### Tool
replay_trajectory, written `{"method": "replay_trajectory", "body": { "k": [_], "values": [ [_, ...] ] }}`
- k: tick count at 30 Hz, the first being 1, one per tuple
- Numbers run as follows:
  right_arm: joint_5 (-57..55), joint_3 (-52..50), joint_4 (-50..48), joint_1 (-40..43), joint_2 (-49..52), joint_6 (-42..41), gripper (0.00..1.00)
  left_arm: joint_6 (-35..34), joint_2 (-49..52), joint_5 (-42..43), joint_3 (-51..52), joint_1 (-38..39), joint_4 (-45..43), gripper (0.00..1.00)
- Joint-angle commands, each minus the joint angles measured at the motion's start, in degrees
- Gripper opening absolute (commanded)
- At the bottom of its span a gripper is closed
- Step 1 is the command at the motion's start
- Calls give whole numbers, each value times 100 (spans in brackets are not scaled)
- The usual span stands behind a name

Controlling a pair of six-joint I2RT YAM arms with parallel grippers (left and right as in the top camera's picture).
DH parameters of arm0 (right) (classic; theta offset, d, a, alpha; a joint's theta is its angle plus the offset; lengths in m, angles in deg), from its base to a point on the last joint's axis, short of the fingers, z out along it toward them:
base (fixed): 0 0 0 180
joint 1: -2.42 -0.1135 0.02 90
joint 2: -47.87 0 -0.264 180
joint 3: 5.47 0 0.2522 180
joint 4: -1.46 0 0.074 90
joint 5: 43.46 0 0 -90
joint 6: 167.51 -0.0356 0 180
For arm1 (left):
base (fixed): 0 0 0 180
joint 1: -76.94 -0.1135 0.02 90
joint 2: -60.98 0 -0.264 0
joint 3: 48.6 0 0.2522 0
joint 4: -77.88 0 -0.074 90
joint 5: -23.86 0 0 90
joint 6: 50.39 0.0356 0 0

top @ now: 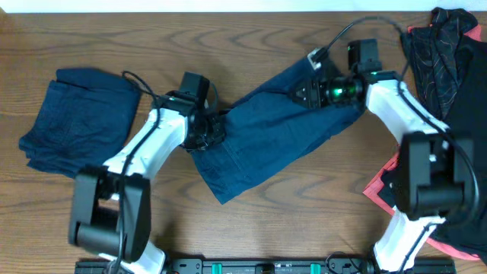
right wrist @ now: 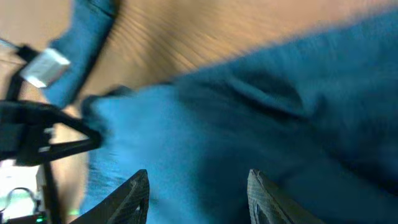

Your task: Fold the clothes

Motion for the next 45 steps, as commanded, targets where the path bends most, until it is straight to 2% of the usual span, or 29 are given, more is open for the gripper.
{"method": "replay_trajectory", "body": {
  "k": [1, 8, 16, 23, 26, 29, 33, 36, 39, 41, 45],
  "values": [
    [-417, -48, 26, 79, 466, -50, 48, 76, 321, 2, 37, 127, 83, 25],
    [-1753, -46, 59, 605, 577, -494, 50, 83, 691, 0, 63, 173, 280, 25],
    [-2385, -46, 175, 1362, 535, -695, 54, 129, 728, -354, 328, 173, 282, 25],
    [-3272, -39, 297, 1596, 520, -1005, 59, 190, 728, -778, 376, 140, 286, 25],
    [-3241, 2, 299, 1631, 400, -1088, 61, 420, 728, -817, 374, 35, 280, 25],
    [-3185, 17, 323, 1628, 74, -1108, 61, 951, 728, -955, 374, -212, 284, 26],
    [-3187, 17, 658, 1626, -501, -1189, 61, 1161, 728, -1456, 363, -772, 275, 26],
    [-3174, 17, 691, 1589, -970, -1167, 64, 1403, 726, -1283, 245, -1305, 289, 26],
    [-2632, 17, 601, 1475, -1408, -682, 72, 1987, 697, -966, -22, -1705, 470, 27],
    [-2302, 17, 612, 1322, -1626, -313, 73, 2094, 605, -951, -280, -1954, 680, 35],
    [-2229, 17, 691, 988, -1668, 234, 75, 2245, 323, -402, -656, -2162, 988, 41]
  ]
}}
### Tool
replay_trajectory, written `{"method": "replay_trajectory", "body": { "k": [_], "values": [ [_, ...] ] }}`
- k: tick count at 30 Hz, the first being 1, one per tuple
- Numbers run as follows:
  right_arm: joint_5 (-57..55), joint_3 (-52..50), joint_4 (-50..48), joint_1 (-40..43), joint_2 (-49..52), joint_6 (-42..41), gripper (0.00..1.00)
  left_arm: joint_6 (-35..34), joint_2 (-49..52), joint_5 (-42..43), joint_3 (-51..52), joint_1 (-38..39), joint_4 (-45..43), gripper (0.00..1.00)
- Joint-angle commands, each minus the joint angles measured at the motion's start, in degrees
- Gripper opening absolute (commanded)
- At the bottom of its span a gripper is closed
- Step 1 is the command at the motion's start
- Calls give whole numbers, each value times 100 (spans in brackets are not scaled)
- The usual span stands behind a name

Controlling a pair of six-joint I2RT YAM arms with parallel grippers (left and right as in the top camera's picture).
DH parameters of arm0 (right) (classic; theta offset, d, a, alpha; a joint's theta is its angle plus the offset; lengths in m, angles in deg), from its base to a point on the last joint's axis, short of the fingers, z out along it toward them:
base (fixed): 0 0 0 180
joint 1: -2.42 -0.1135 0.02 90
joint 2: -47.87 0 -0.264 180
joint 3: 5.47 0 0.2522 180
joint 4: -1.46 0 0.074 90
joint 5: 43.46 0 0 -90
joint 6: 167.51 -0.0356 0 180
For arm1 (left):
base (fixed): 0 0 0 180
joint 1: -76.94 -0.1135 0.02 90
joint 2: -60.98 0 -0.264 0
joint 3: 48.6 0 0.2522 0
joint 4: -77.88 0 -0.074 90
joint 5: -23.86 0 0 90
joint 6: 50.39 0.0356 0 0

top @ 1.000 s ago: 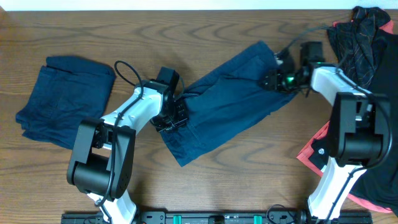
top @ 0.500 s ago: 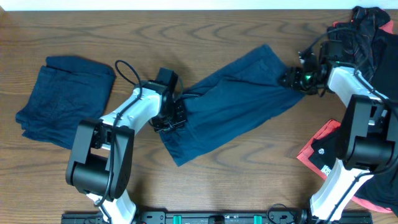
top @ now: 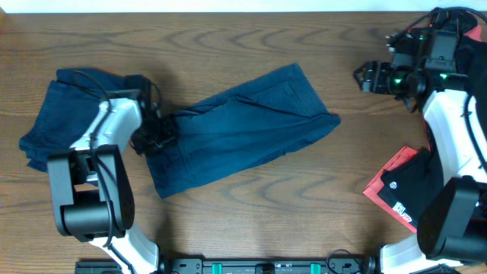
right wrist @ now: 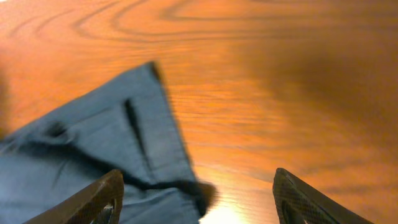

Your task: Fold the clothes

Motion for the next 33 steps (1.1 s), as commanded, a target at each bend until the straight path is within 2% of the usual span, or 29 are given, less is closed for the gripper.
{"method": "replay_trajectory", "body": {
  "k": [1, 6, 12, 18, 22, 26, 33],
  "values": [
    [326, 20, 103, -400, 74, 868, 75, 389, -313, 378, -391, -74, 162, 42],
    [308, 20, -92, -1047, 442, 1757, 84, 389, -852, 695, -398, 203, 275, 44],
    [-15, 20, -772, -1381, 1287, 1556, 88, 328, -938, 693, -369, 643, 326, 44],
    [181, 20, -1593, -1554, 1982, 1338, 77, 42, -789, 669, -118, 881, 142, 44],
    [181, 20, -1974, -1759, 2098, 1325, 78, -37, -658, 667, 107, 944, -68, 44],
    [-48, 20, -2157, -1919, 2098, 1325, 78, -87, -509, 643, 205, 946, -199, 44],
    [-243, 20, -2094, -1974, 2109, 1322, 70, -90, -258, 643, 361, 951, -356, 44]
  ]
}}
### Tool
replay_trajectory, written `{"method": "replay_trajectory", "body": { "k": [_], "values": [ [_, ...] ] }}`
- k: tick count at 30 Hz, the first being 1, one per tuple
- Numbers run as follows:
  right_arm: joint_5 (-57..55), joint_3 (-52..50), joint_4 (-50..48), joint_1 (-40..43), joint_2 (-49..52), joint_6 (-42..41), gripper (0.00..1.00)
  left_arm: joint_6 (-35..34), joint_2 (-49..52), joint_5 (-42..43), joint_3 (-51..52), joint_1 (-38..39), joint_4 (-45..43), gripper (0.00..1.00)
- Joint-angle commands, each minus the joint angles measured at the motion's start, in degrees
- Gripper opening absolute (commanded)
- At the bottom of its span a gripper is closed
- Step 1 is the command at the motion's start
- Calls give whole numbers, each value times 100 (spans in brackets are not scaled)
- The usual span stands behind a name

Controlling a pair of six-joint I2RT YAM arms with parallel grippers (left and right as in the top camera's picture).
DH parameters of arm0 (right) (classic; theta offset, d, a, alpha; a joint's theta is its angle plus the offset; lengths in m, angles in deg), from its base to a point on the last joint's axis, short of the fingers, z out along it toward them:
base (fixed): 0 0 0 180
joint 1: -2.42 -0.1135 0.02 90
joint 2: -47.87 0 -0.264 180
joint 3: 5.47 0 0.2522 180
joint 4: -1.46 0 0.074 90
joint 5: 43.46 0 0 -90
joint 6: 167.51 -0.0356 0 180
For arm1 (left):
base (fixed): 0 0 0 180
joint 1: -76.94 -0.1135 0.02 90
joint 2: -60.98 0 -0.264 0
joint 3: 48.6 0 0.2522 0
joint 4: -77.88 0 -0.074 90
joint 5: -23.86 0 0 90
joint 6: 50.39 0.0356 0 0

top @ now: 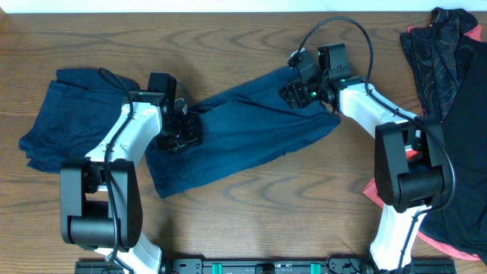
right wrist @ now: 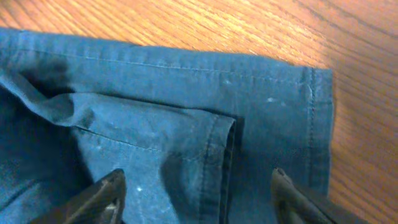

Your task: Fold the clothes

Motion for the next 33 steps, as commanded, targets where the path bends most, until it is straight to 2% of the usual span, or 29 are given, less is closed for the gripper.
{"method": "replay_trajectory", "body": {
  "k": [1, 5, 23, 27, 33],
  "values": [
    [-105, 28, 13, 0, 28, -35, 69, -35, 146, -15, 140, 13, -92, 44],
    [-105, 28, 2, -20, 44, -101, 64, -35, 190, -28, 216, 13, -179, 44],
    [-83, 28, -184, -81, 321, -249, 64, -35, 210, -31, 236, 20, -223, 44],
    [-79, 28, -140, -94, 321, -249, 56, -35, 214, -31, 236, 24, -223, 44],
    [-79, 28, -111, -162, 326, -247, 52, -35, 214, -31, 236, 24, -221, 44]
  ]
}}
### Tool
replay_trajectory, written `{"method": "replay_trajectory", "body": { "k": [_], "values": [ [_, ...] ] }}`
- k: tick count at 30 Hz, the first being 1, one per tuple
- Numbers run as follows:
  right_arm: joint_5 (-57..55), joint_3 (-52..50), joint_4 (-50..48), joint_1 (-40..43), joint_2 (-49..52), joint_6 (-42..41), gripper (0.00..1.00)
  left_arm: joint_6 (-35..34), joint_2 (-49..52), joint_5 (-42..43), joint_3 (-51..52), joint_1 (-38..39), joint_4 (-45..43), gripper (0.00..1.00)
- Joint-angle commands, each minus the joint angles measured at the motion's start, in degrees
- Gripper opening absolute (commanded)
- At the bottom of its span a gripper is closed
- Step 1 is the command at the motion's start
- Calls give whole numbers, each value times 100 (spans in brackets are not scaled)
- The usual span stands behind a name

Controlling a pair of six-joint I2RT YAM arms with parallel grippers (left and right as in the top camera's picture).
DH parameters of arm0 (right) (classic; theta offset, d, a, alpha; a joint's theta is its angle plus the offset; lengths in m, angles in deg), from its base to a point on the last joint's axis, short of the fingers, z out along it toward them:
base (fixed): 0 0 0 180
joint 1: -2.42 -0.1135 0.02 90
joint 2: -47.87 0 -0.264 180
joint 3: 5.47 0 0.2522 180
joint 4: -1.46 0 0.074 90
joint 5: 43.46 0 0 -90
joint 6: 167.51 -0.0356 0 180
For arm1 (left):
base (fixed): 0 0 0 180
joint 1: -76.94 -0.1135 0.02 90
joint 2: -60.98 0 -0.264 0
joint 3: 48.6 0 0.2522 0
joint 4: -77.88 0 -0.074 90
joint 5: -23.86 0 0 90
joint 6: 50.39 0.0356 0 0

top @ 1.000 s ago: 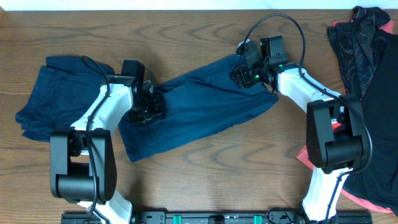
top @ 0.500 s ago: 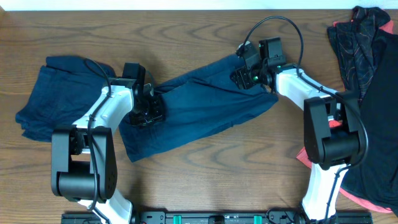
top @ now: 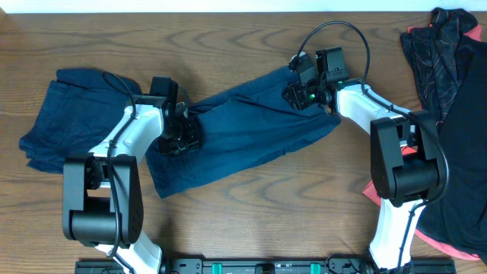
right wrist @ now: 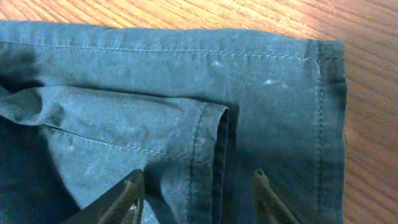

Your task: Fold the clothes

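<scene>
A dark blue garment (top: 243,133) lies spread slantwise across the middle of the wooden table. My right gripper (top: 299,95) is at its upper right corner. In the right wrist view this gripper (right wrist: 198,190) is open and low over the cloth (right wrist: 124,124). A stitched hem fold (right wrist: 217,143) runs between its fingertips. My left gripper (top: 183,135) rests on the garment's left end. Its jaws are hidden from the overhead camera.
A folded dark blue garment (top: 72,118) lies at the far left. At the right edge is a heap of black and red clothes (top: 449,53), with a red and black piece (top: 396,186) below it. Bare wooden table (top: 304,221) lies in front.
My right gripper's fingers stand closer together and lower over the hem fold at the upper right corner. The garment and my left gripper have hardly shifted.
At first both grippers were at the ends of the garment, which lay further right. Then it lay flat further left, with the left gripper at its left edge and the right gripper open off to the far right. Later the right gripper was back at the corner.
</scene>
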Motion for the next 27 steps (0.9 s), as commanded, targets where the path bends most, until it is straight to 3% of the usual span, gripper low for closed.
{"method": "replay_trajectory", "body": {
  "k": [1, 7, 9, 10, 13, 18, 27],
  "values": [
    [7, 28, 7, -164, 50, -24, 51, -33, 103, -28, 44, 24, 13, 44],
    [4, 28, -7, -247, 50, -24, 44, -33, 103, -28, 44, 24, 13, 44],
    [4, 28, -7, -256, 50, -24, 32, -33, 103, -28, 44, 24, 15, 44],
    [4, 28, -9, -256, 50, -24, 20, -33, 103, -28, 44, 24, 15, 44],
    [-81, 28, -9, -249, 50, -79, 3, -33, 103, -28, 44, 24, 15, 44],
    [-719, 28, -245, -243, 50, -601, 1, -31, 103, -28, 44, 24, 15, 44],
    [-1414, 57, -1899, -17, 48, -1891, 1, -31, 107, -28, 55, 24, 79, 44]
  ]
}}
